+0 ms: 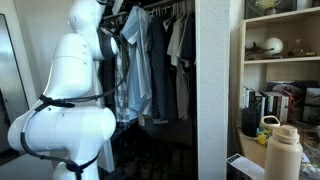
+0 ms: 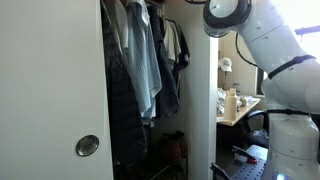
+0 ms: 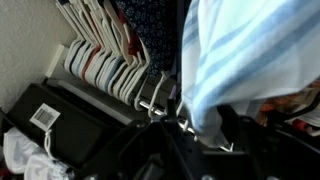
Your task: Remove the striped blue shirt from the rail then place it back on the rail
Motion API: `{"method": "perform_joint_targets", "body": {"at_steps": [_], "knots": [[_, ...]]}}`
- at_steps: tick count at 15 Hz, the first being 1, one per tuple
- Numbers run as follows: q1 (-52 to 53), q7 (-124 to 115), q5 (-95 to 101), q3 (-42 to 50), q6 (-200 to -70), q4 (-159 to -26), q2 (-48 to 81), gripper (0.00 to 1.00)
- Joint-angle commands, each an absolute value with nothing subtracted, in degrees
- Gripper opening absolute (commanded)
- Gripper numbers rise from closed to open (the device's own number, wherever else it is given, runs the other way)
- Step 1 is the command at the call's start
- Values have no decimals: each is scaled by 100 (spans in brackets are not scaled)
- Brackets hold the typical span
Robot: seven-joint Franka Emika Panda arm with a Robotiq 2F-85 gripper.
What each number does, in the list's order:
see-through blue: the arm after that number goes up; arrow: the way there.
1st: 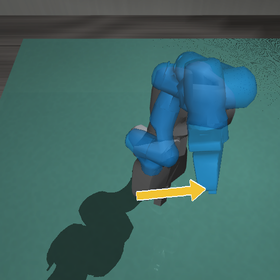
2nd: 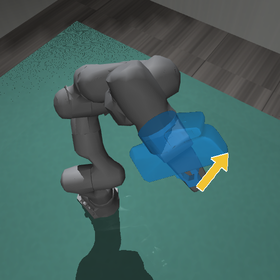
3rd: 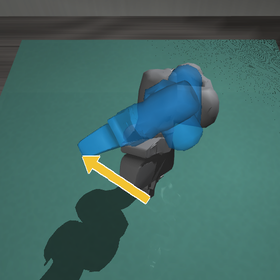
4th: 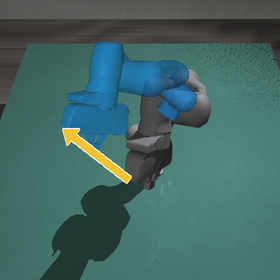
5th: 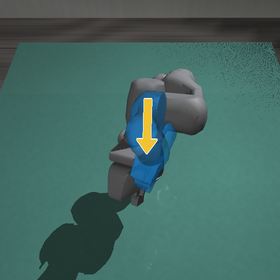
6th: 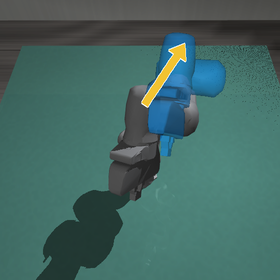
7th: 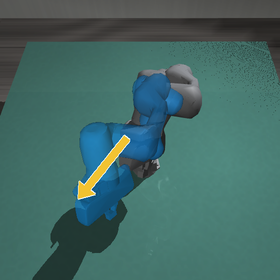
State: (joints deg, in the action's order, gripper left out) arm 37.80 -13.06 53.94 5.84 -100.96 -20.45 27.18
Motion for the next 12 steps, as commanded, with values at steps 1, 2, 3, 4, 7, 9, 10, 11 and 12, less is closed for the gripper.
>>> {"method": "perform_joint_targets", "body": {"at_steps": [1, 2, 3, 4, 7, 9, 10, 11, 12], "knots": [[4242, -1434, 5487, 712, -9904, -2041, 2518, 76], [4454, -1459, 5548, 718, -9798, -2040, 2456, 84], [4675, -1472, 5633, 726, -9637, -2038, 2397, 91], [4975, -1480, 5738, 722, -9367, -2036, 2316, 99], [5985, -1547, 6230, 732, -8275, -2022, 2129, 100], [6728, -1675, 6660, 733, -7534, -2018, 2055, 100], [7089, -1803, 6924, 753, -7213, -2017, 2051, 100], [7477, -1906, 7246, 792, -6902, -2017, 2054, 100], [7838, -2012, 7561, 811, -6595, -2017, 2065, 100]]}}
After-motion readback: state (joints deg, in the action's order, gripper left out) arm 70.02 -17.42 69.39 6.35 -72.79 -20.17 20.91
